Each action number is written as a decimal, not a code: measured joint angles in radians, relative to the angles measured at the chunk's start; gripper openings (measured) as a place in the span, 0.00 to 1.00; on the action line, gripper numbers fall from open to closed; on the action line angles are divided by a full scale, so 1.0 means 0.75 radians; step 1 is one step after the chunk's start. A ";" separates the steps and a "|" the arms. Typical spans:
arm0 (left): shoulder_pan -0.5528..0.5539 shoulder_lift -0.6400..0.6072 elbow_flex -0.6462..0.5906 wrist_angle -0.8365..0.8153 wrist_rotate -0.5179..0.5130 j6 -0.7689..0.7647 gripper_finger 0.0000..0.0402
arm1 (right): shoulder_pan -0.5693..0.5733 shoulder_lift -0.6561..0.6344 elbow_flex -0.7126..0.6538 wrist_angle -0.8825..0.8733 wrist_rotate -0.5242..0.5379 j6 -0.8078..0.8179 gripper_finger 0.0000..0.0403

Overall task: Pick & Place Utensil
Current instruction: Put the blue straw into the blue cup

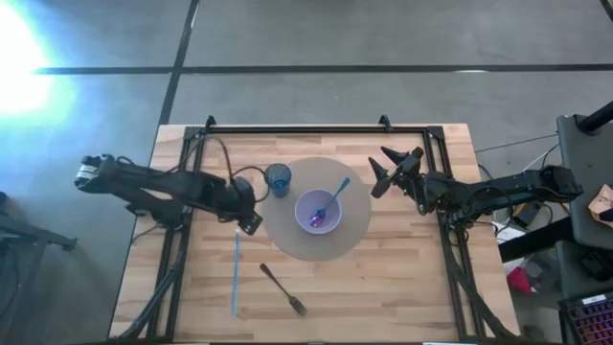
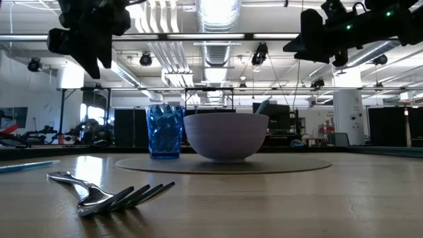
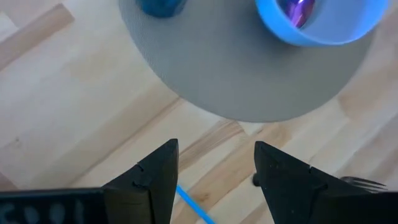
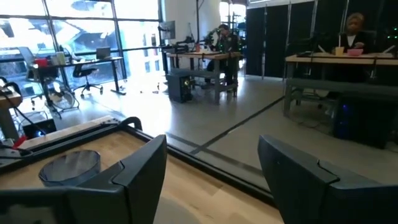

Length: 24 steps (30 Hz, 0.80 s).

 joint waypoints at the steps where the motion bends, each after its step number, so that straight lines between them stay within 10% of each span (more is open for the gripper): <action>1: -0.003 0.022 0.000 0.000 0.000 -0.006 0.50 | 0.000 0.000 0.000 -0.002 -0.001 -0.001 0.61; 24: -0.230 0.200 -0.151 -0.018 0.016 -0.434 0.50 | 0.000 -0.058 0.000 -0.002 -0.004 -0.024 0.61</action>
